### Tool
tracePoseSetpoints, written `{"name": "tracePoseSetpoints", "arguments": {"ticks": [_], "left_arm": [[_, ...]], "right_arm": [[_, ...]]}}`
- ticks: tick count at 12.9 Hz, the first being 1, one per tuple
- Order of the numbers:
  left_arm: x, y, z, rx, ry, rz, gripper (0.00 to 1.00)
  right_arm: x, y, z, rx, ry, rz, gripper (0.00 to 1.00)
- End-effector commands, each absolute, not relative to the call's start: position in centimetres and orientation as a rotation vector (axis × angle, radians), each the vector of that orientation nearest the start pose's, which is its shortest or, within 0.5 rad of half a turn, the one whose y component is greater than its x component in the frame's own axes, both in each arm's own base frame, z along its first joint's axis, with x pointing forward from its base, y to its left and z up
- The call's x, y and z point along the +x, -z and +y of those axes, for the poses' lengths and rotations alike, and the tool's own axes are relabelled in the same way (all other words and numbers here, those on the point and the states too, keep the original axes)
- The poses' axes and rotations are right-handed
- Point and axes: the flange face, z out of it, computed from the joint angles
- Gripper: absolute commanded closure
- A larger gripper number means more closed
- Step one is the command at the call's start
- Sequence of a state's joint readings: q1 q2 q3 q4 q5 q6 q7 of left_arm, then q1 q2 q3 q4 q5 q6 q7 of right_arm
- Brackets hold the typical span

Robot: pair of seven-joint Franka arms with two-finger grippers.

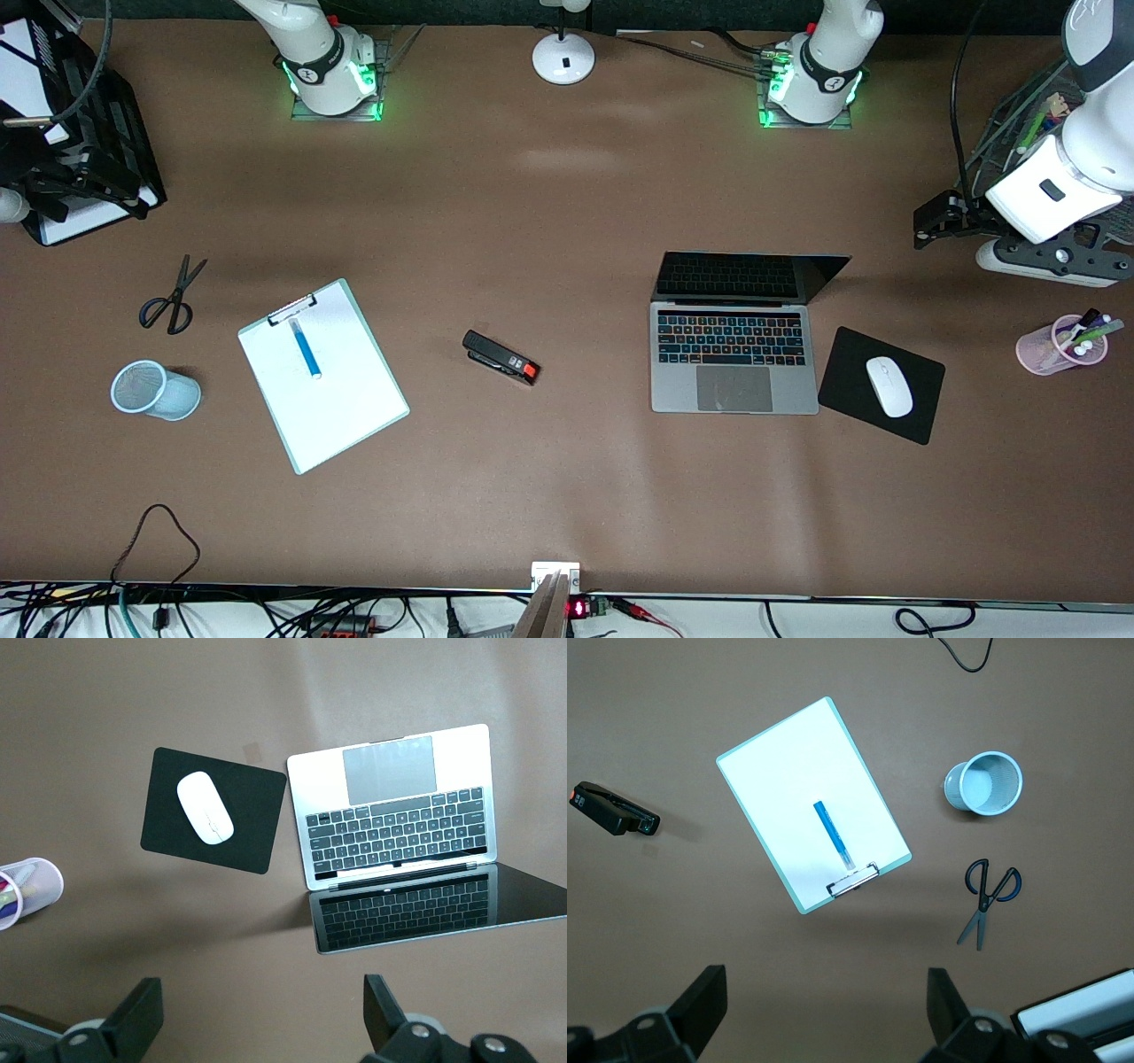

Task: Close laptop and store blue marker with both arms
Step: 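Move the right gripper toward the clipboard while the left gripper approaches the laptop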

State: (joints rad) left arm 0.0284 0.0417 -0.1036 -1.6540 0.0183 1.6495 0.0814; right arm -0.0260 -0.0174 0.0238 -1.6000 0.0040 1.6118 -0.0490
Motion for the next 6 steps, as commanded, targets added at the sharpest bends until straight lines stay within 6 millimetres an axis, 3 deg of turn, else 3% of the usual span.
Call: {"name": "tracePoseSetpoints", "arguments": {"ticks": [1, 4, 6], "left_arm": [[57.1, -57.5, -3.9, -3.106, -0.076, 0.252, 0.00], [57.0, -57.5, -3.9, -3.106, -0.078, 0.252, 0.00], [57.1, -57.5, -3.9, -3.106, -0.076, 0.252, 0.00]], "right_arm": [[54.8, -62.3, 0.0, -3.118, 0.027, -0.045, 0.00], [54.9, -61.9, 0.1, -3.117, 0.003, -0.049, 0.00], [55.5, -60.7, 0.1, -3.116, -0.030, -0.063, 0.00]]}}
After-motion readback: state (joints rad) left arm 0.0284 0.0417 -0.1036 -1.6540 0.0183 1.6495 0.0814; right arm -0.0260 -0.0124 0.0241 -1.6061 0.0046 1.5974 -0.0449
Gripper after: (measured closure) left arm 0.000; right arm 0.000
